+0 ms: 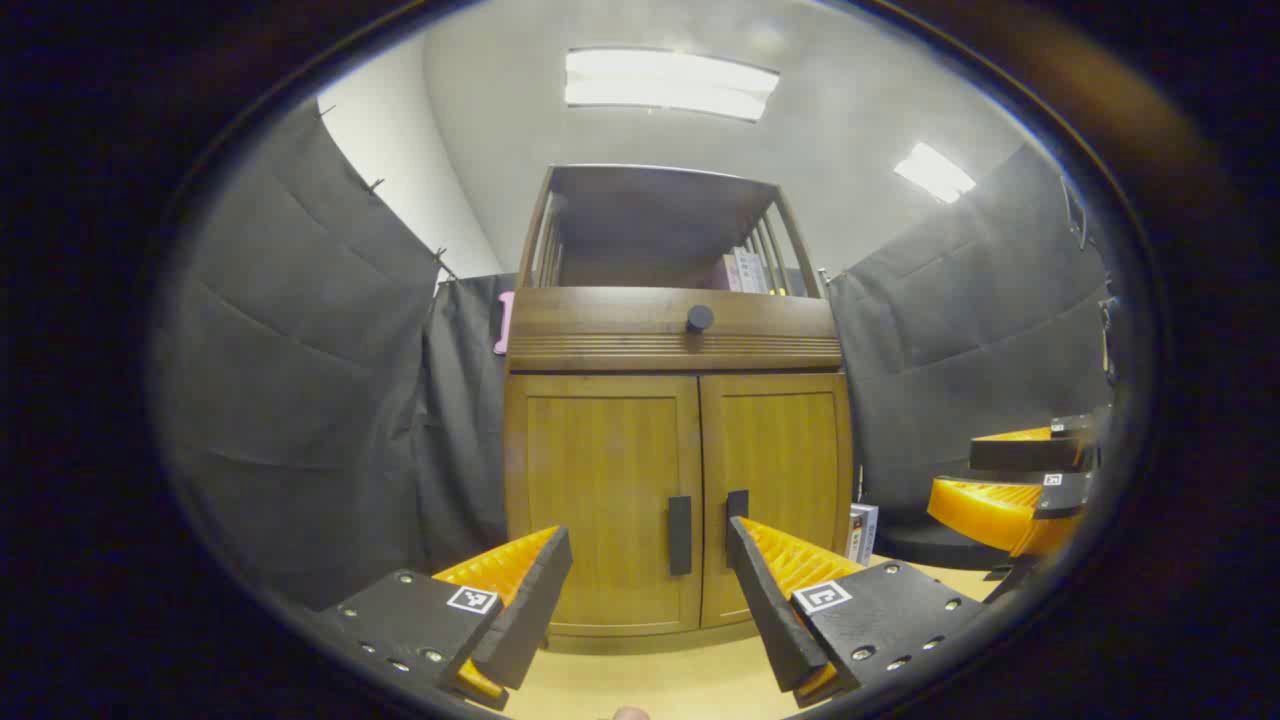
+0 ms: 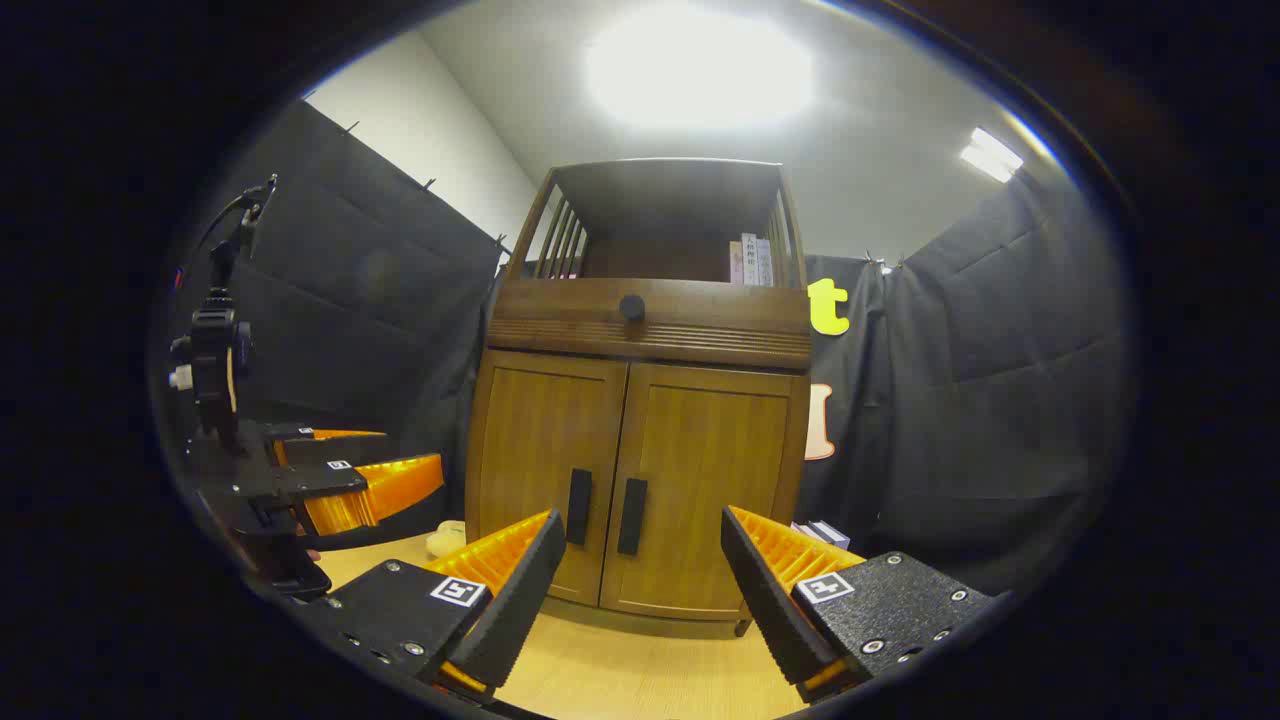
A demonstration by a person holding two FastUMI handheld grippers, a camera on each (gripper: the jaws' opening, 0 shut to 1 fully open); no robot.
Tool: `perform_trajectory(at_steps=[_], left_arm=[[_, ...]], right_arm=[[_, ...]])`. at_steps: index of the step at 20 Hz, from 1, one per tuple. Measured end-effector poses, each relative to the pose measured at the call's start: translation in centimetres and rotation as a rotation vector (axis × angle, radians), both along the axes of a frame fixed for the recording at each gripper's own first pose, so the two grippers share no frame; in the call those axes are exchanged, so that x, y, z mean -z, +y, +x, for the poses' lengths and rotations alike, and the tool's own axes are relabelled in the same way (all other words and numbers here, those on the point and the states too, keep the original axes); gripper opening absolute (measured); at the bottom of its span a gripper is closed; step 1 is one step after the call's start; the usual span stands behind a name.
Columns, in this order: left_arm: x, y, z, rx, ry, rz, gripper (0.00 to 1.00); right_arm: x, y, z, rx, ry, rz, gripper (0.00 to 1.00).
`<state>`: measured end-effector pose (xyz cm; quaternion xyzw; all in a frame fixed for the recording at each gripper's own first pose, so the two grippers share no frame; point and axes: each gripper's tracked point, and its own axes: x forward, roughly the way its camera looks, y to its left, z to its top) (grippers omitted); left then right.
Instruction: Open the right door of the double-door shoe cabinet with the right hand, and open the left door with the left hand.
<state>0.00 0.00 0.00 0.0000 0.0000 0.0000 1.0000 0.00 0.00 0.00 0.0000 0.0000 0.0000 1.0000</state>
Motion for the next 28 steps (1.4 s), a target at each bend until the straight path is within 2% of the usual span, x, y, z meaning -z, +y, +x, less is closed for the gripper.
perform_trajectory(at_steps=[1,3,4,7,14,22,25,27,28], left_arm=[[0.3,0.1,0.2,0.001,0.004,-0.012,0.9],[0.8,0.0,0.2,0.009,0.018,-0.012,0.91],[0.9,0.0,0.2,0.01,0.022,0.002,0.95],[1.1,-0.1,0.2,0.01,0.038,0.024,0.95],[2.1,0.8,0.3,-0.018,0.072,0.018,0.95],[4.4,2.3,2.0,-0.038,0.129,0.017,0.95],[6.3,2.9,3.5,-0.074,0.13,0.003,0.86],[7.4,3.5,4.1,-0.078,0.128,-0.02,0.86],[7.5,3.9,4.4,-0.069,0.116,-0.038,0.95]], right_arm=[[0.3,-0.2,0.3,0.006,0.008,-0.014,0.97],[1.0,0.0,0.6,0.014,0.022,-0.03,0.96],[1.3,0.3,0.9,0.007,0.031,-0.029,0.96],[1.8,0.8,1.1,-0.016,0.035,-0.009,0.96],[3.2,0.0,2.0,-0.007,0.043,0.042,0.96],[4.2,-1.6,5.5,0.071,-0.002,0.097,0.97],[4.5,-2.9,7.4,0.1,-0.023,0.155,0.96],[4.9,-3.8,8.9,0.128,-0.013,0.141,0.96],[5.2,-4.1,9.7,0.136,-0.005,0.134,0.97]])
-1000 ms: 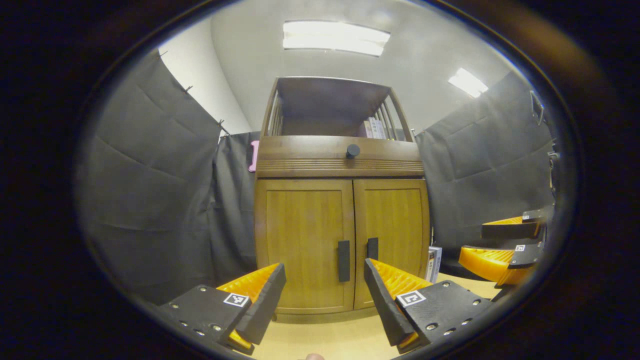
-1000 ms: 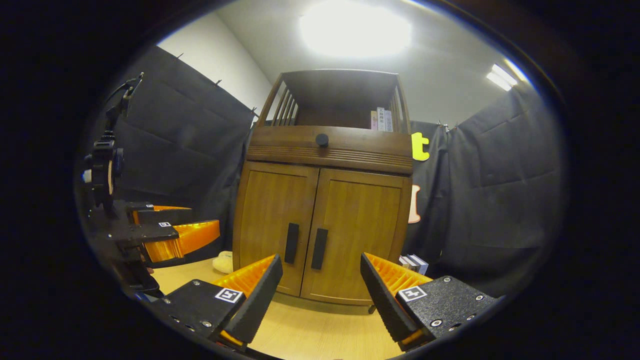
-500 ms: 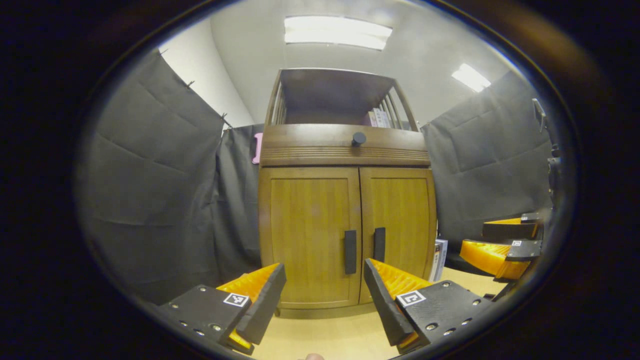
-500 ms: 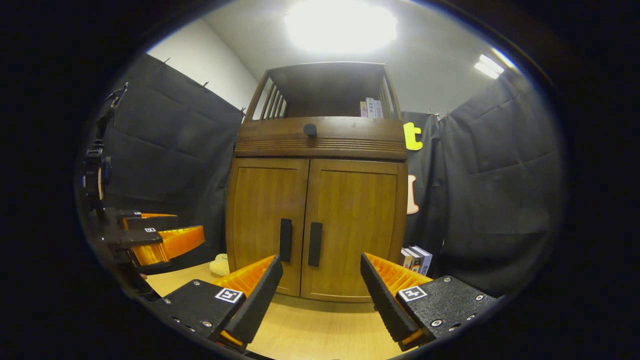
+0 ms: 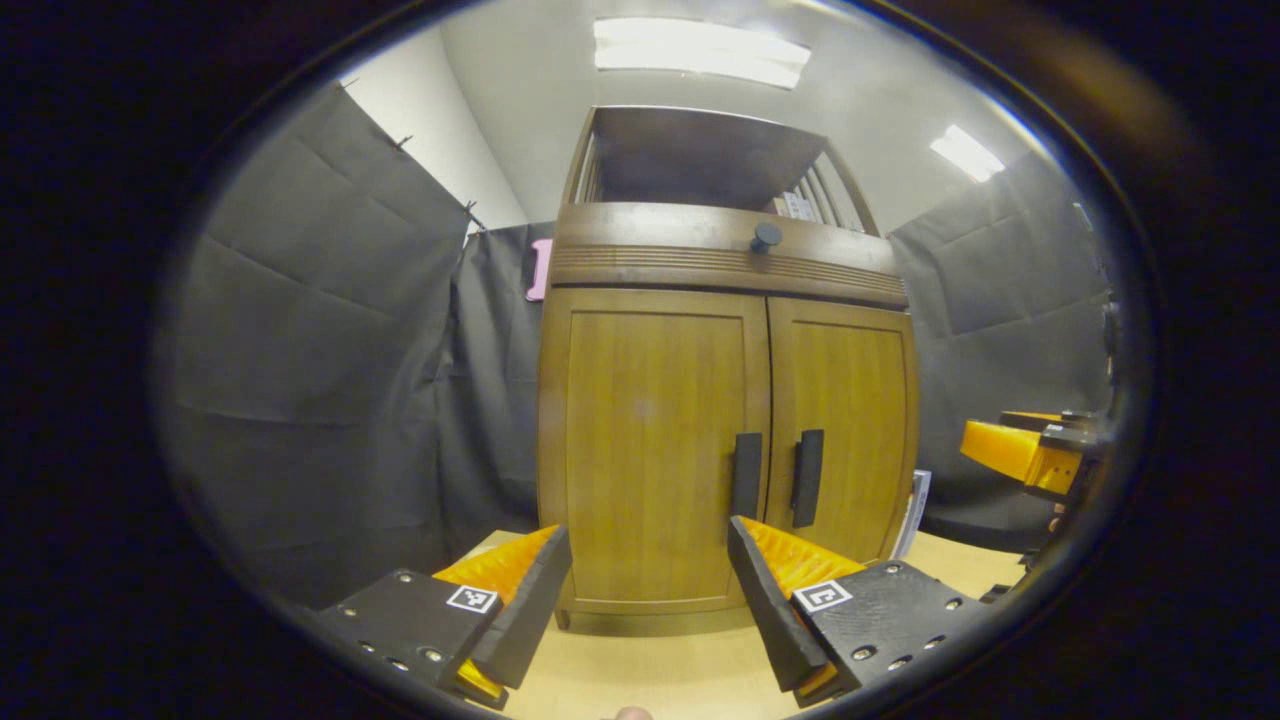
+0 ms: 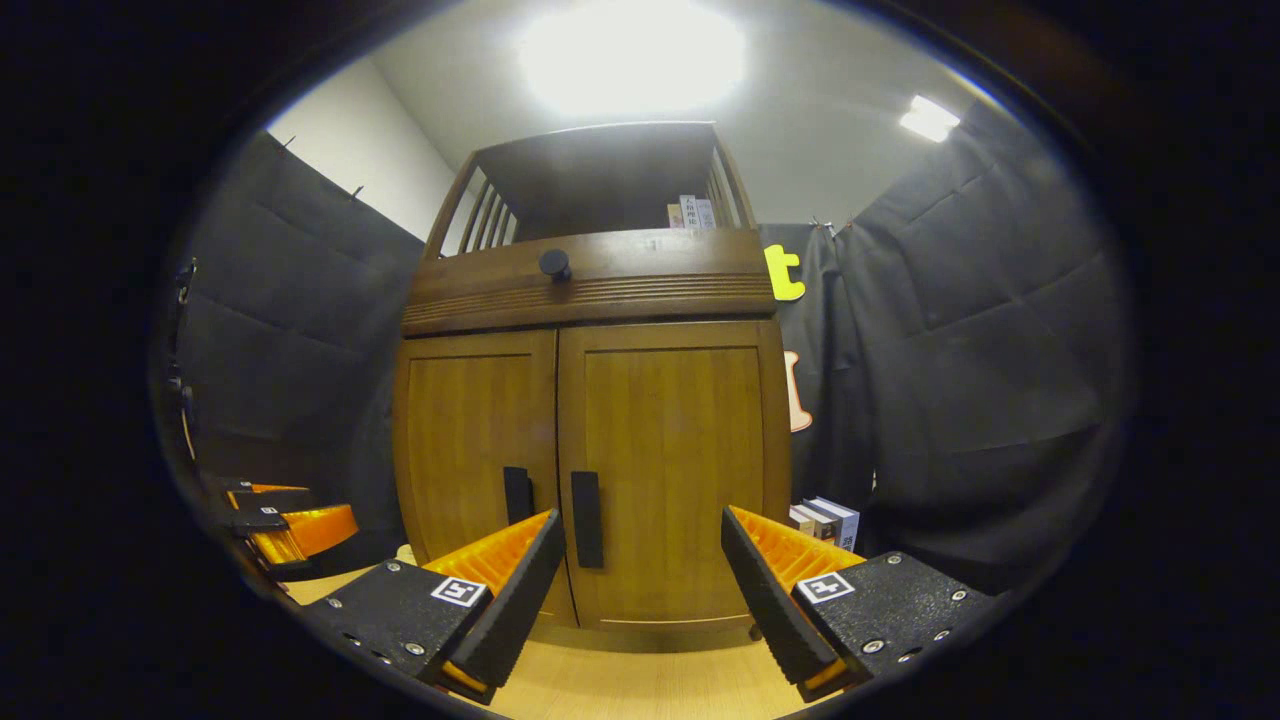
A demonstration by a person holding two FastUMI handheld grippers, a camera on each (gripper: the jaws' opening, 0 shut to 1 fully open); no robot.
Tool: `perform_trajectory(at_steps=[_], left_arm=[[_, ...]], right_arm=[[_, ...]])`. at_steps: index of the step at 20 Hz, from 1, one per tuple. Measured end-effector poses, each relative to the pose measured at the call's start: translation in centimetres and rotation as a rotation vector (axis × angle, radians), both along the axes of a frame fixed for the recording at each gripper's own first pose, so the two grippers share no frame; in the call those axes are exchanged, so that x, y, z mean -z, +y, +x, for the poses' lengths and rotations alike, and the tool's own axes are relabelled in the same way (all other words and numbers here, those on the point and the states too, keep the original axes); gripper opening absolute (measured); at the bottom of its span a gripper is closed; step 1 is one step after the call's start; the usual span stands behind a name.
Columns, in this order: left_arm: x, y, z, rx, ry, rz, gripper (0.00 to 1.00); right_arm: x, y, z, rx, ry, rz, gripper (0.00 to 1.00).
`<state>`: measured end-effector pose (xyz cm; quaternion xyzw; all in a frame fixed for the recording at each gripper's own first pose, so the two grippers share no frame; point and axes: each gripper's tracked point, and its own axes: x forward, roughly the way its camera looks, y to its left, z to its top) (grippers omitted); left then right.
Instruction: Open the right door of the double-door shoe cabinet with the right hand, and open the left door with the left hand.
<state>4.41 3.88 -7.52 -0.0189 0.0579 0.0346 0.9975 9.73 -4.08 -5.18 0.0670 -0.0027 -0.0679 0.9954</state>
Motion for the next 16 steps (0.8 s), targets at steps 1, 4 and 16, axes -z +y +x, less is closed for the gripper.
perform_trajectory(at_steps=[1,4,16], left_arm=[[-0.3,0.1,0.6,0.015,-0.019,-0.022,0.96],[-1.2,1.4,3.6,0.013,-0.039,-0.013,0.95],[1.8,4.0,9.0,-0.013,0.011,0.024,0.86]], right_arm=[[0.3,0.0,1.0,-0.001,0.007,0.0,0.97],[1.1,0.7,4.3,-0.035,0.031,0.02,0.96],[6.3,3.7,16.8,-0.111,0.101,0.03,0.96]])
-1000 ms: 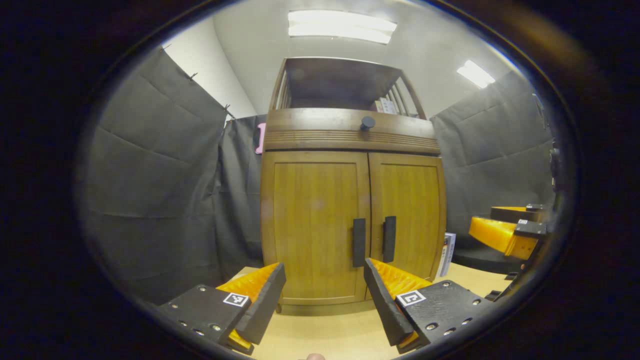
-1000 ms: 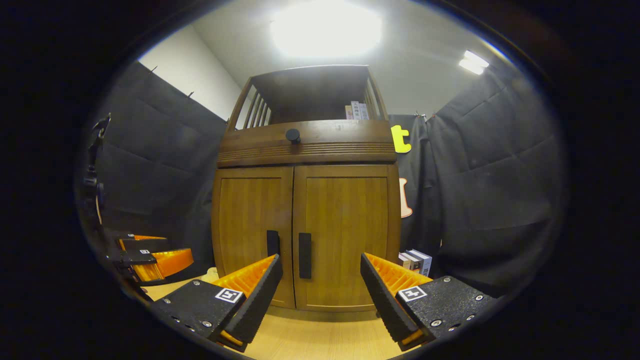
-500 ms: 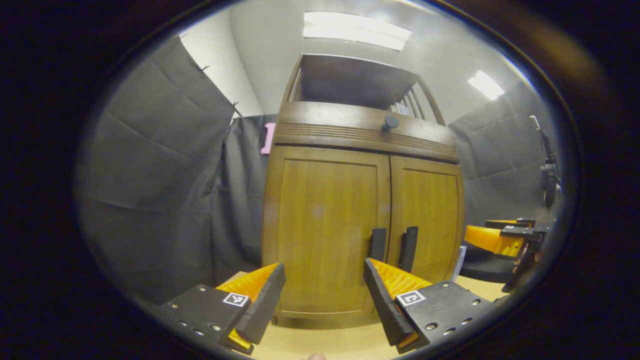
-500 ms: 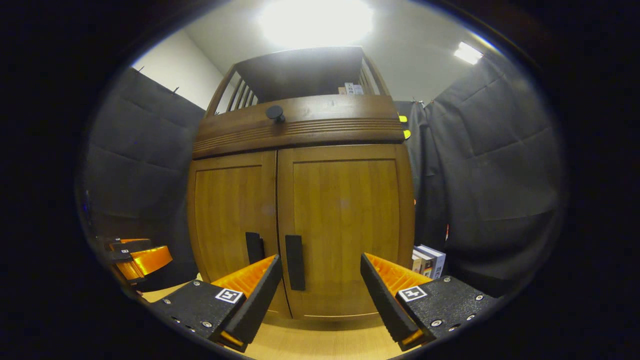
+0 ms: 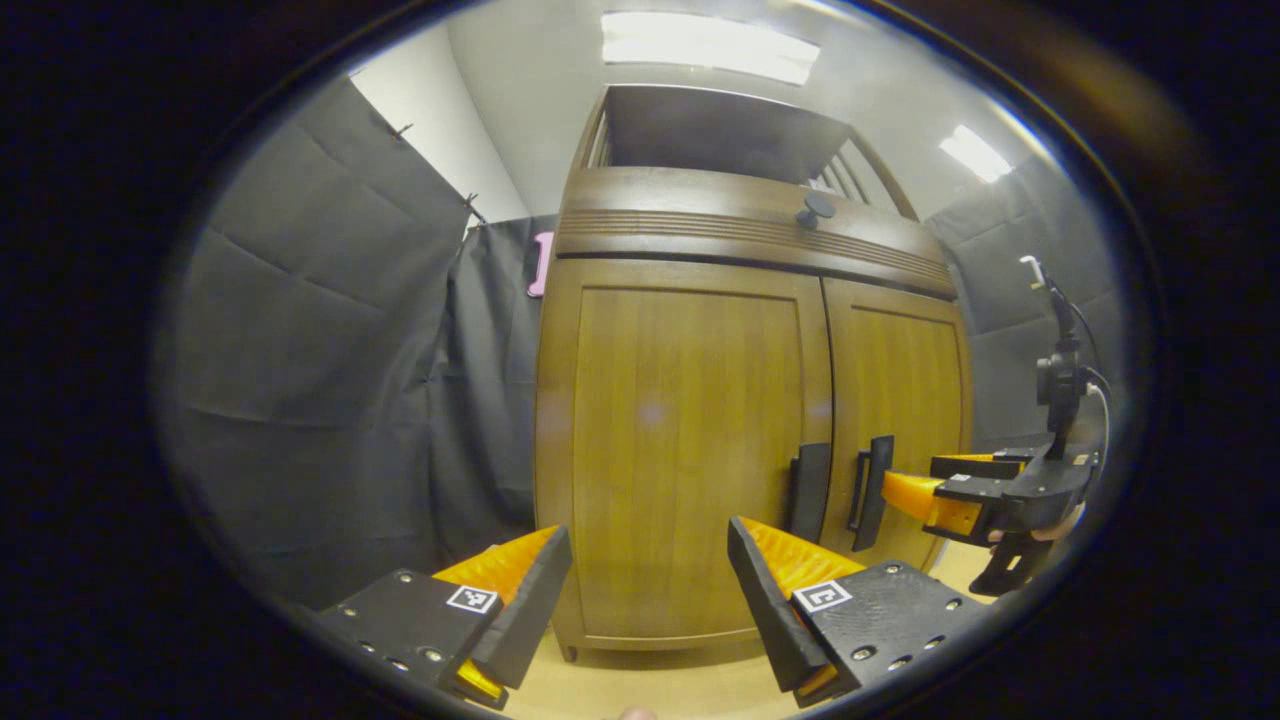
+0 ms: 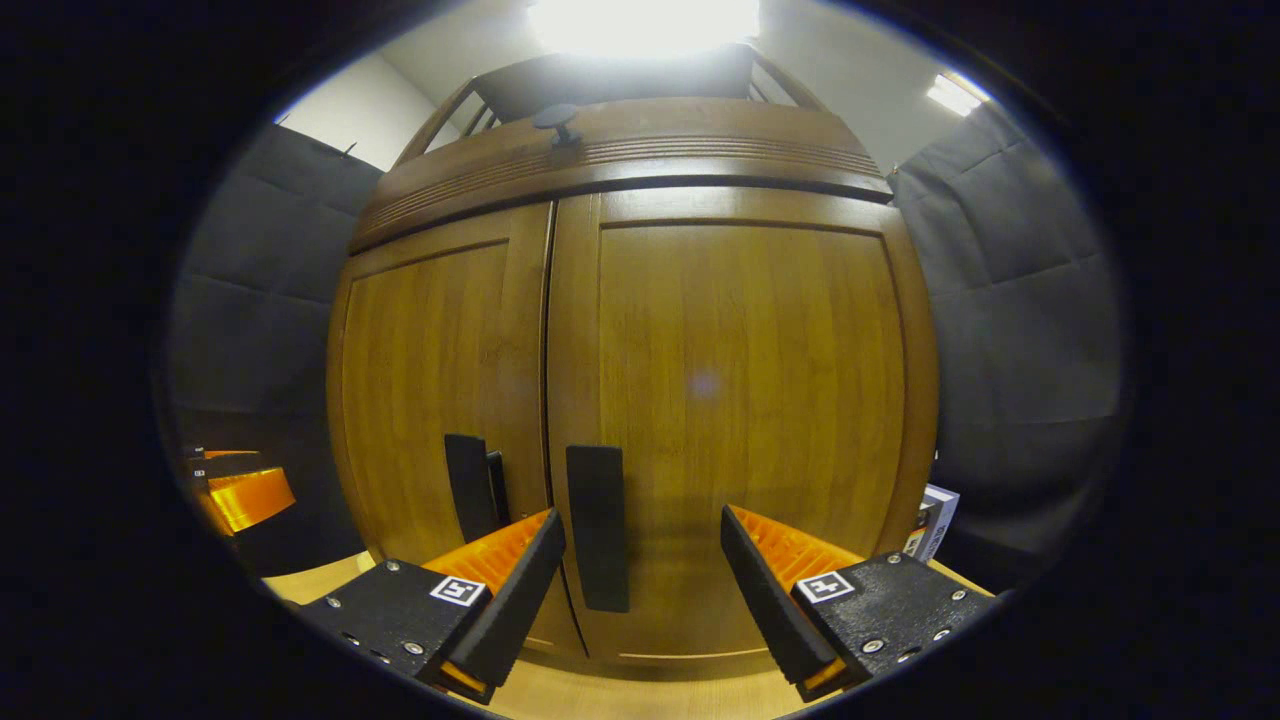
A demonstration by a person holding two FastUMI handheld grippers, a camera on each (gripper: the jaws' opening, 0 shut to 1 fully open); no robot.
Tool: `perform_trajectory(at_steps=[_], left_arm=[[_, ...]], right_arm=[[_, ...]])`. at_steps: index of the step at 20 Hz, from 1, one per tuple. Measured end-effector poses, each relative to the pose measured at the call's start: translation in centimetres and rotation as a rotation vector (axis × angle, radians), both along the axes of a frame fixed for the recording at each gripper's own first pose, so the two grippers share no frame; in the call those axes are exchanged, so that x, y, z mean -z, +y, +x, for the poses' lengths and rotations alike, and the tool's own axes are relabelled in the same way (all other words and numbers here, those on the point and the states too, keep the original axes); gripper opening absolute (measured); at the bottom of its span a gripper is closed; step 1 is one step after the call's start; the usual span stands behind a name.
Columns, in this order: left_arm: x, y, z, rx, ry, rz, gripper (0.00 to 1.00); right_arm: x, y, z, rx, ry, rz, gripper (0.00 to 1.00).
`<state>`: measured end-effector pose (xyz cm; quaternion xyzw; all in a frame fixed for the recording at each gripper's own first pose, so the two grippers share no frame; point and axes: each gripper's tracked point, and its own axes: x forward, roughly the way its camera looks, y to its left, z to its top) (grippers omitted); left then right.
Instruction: Open the right door of the double-door shoe cabinet with the right hand, and open the left door with the left hand.
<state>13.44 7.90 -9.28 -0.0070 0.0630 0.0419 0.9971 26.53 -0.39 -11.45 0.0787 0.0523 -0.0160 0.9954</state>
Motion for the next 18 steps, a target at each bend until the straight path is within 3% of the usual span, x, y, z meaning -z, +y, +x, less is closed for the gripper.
perform_trajectory(at_steps=[2,3,4,5,7,8,9,11,12,13,14,16,18], left_arm=[[0.6,0.8,0.4,-0.003,0.006,-0.005,0.86],[0.8,1.0,0.4,-0.003,0.008,-0.014,0.95],[0.9,1.0,0.3,-0.003,0.012,-0.023,0.86],[1.0,0.9,0.1,-0.007,0.018,-0.031,0.86],[1.3,1.2,0.0,-0.021,0.034,-0.039,0.95],[1.3,1.4,0.0,-0.028,0.041,-0.04,0.86],[1.6,1.6,0.0,-0.039,0.052,-0.04,0.86],[1.8,2.0,0.0,-0.064,0.073,-0.027,0.87],[1.8,2.0,0.1,-0.074,0.076,-0.018,0.91],[1.7,2.1,0.2,-0.081,0.076,-0.012,0.91],[1.6,2.1,0.2,-0.089,0.076,-0.012,0.91],[1.7,2.3,0.2,-0.105,0.071,-0.018,0.95],[1.4,2.4,-0.5,-0.114,0.072,-0.016,0.9]], right_arm=[[0.3,0.1,1.3,-0.019,-0.007,0.007,0.97],[0.5,-0.1,1.8,-0.007,-0.004,-0.009,0.97],[0.5,-0.4,2.2,0.007,0.003,-0.037,0.97],[0.5,-0.2,2.4,0.015,0.011,-0.062,0.97],[1.3,0.2,2.5,0.015,0.024,-0.083,0.96],[1.6,0.7,2.6,-0.002,0.031,-0.079,0.95],[1.9,1.4,2.9,-0.023,0.035,-0.07,0.92],[2.4,2.7,3.4,-0.072,0.062,-0.057,0.82],[2.6,2.1,3.7,-0.037,0.069,-0.085,0.69],[2.6,1.4,3.9,-0.01,0.074,-0.106,0.62],[2.8,1.3,3.8,-0.007,0.089,-0.094,0.46],[2.9,1.3,3.8,-0.002,0.11,-0.036,0.36],[2.8,1.3,3.9,0.0,0.096,-0.027,0.33]])
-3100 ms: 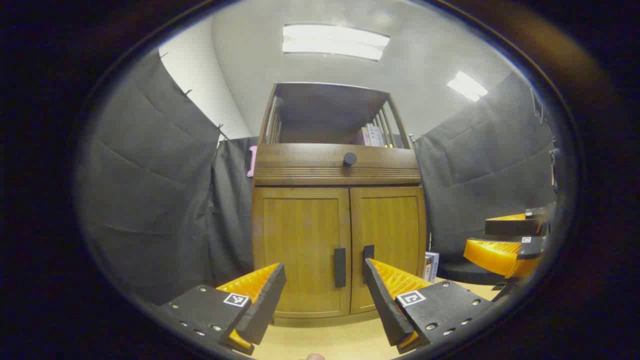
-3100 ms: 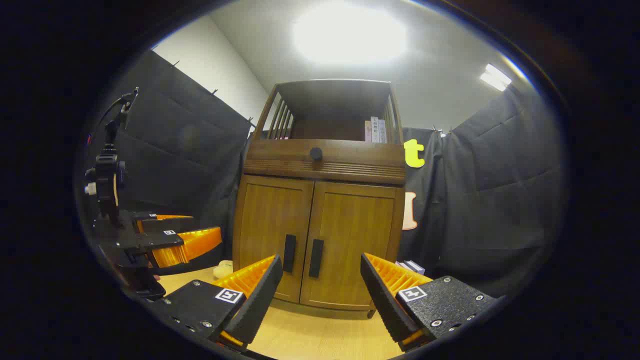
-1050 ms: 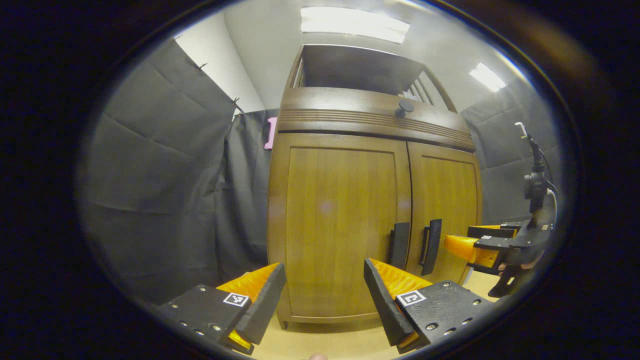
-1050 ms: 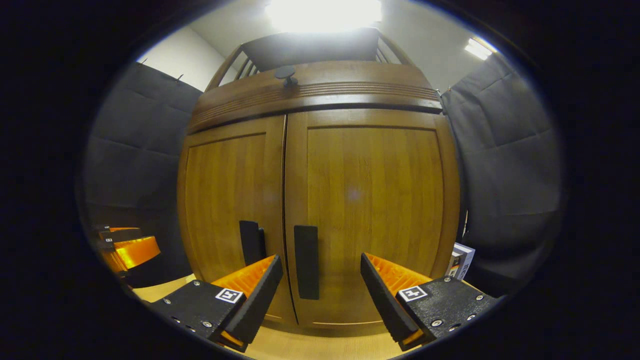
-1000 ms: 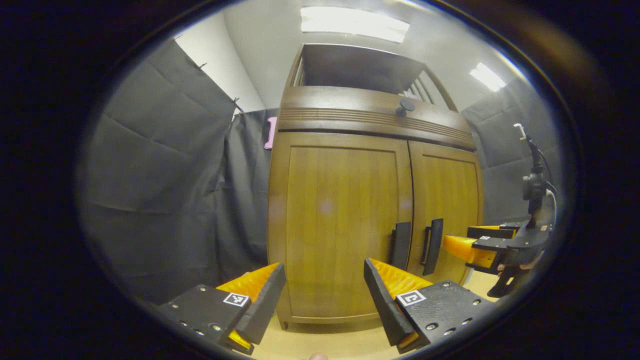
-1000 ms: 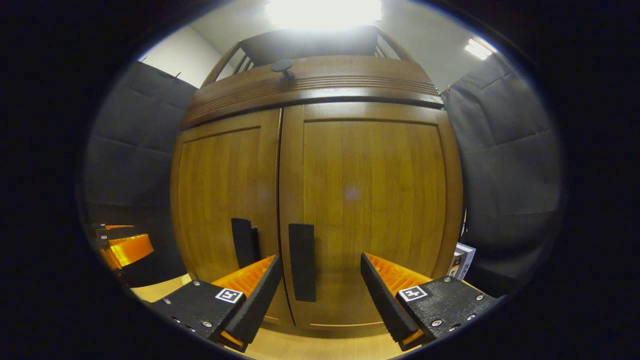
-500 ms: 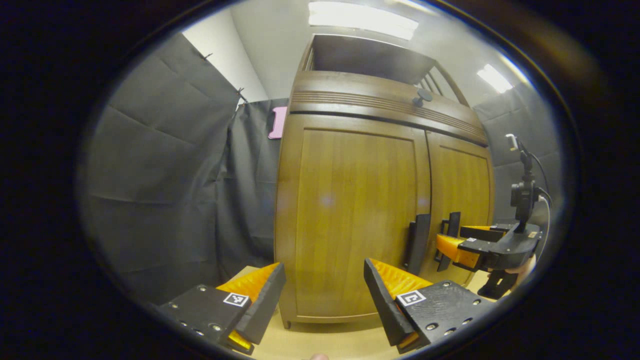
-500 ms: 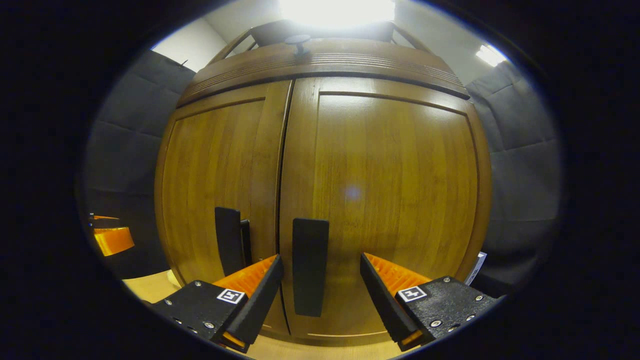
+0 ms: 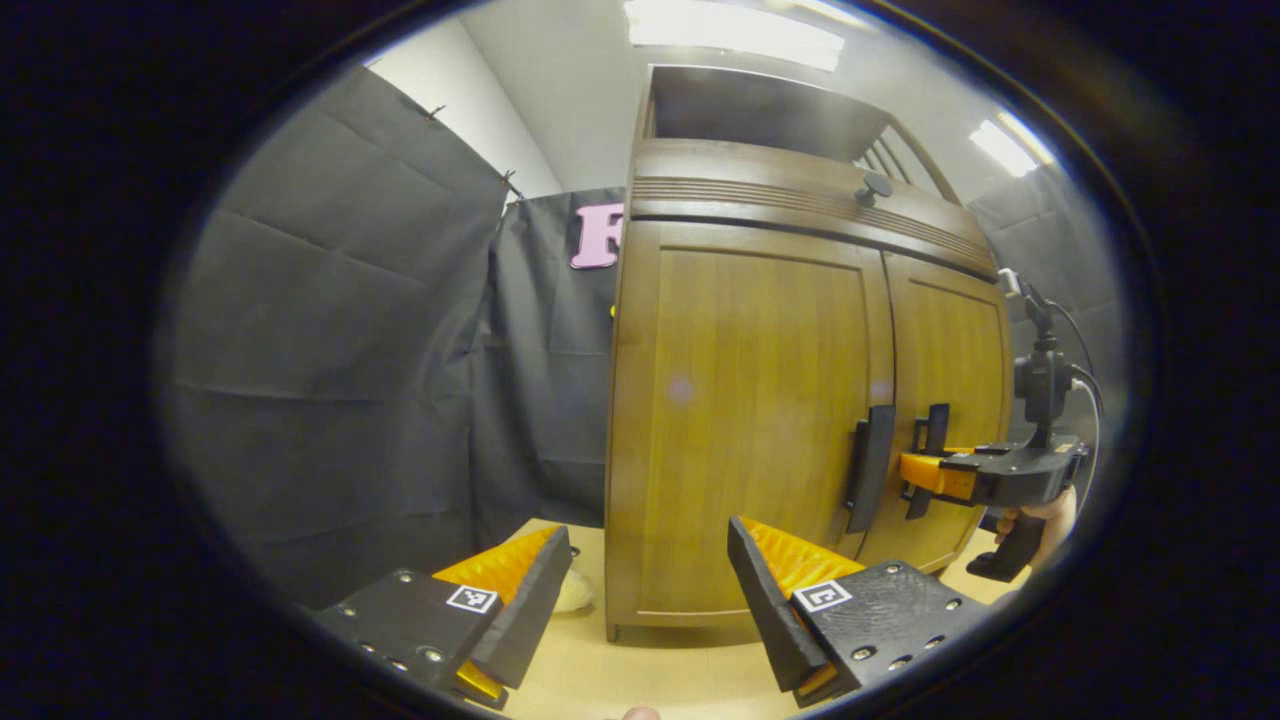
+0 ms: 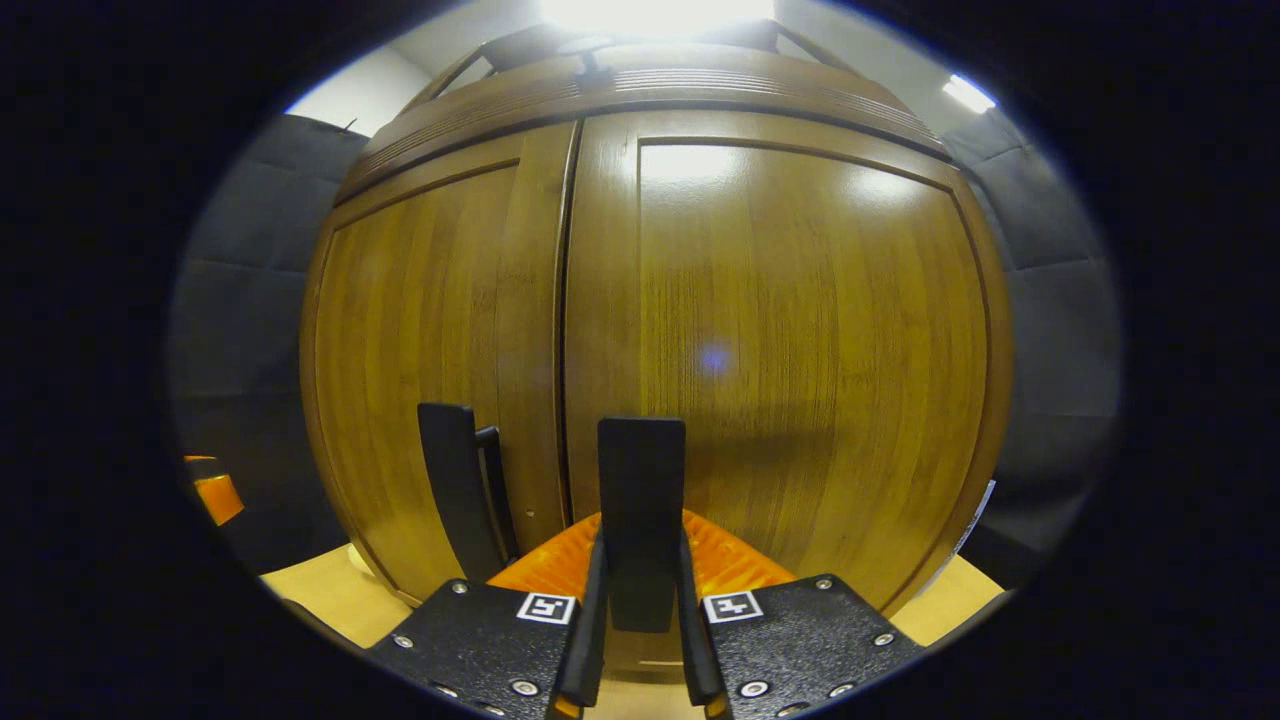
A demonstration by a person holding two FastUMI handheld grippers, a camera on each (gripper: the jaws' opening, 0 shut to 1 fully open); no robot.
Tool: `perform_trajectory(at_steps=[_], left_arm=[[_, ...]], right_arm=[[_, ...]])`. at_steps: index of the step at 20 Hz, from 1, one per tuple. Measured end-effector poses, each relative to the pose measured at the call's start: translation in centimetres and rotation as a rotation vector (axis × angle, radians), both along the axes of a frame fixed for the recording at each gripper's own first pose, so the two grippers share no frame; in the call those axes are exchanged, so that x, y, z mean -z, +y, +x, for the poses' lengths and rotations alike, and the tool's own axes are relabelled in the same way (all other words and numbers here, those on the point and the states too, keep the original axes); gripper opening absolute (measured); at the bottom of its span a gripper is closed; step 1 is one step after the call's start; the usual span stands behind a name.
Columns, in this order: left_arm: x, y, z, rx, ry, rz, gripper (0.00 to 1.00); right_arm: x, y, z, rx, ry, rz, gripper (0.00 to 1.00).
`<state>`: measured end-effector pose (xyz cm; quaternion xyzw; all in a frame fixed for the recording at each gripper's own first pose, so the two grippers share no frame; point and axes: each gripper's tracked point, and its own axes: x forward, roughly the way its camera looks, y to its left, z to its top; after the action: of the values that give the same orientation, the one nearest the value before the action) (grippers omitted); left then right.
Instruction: Open the right door of the double-door shoe cabinet with the right hand, and open the left door with the left hand.
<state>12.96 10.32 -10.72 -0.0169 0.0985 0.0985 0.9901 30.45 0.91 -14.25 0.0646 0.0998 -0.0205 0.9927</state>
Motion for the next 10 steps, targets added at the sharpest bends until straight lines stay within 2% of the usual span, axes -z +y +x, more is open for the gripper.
perform_trajectory(at_steps=[1,3,4,5,6,10], left_arm=[[-0.1,0.2,-0.2,-0.002,0.003,0.005,0.86],[-0.5,0.3,-0.4,-0.007,0.012,0.014,0.91],[-0.8,0.4,-0.4,-0.012,0.008,0.014,0.87],[-0.7,0.4,-0.6,-0.015,0.006,0.011,0.87],[-0.8,0.4,-0.6,-0.016,0.003,0.011,0.95],[-0.9,0.0,-0.7,0.015,-0.01,0.016,0.95]], right_arm=[[-0.1,0.1,-0.2,0.006,-0.011,-0.013,0.3],[-0.1,0.1,-0.3,0.004,-0.013,-0.046,0.24],[-0.2,0.1,-0.5,0.0,-0.012,-0.044,0.21],[-0.2,0.1,-0.7,-0.007,-0.012,-0.04,0.21],[-0.4,0.1,-0.8,-0.013,-0.016,-0.028,0.22],[-1.5,-0.1,-1.6,-0.036,-0.036,-0.021,0.21]])
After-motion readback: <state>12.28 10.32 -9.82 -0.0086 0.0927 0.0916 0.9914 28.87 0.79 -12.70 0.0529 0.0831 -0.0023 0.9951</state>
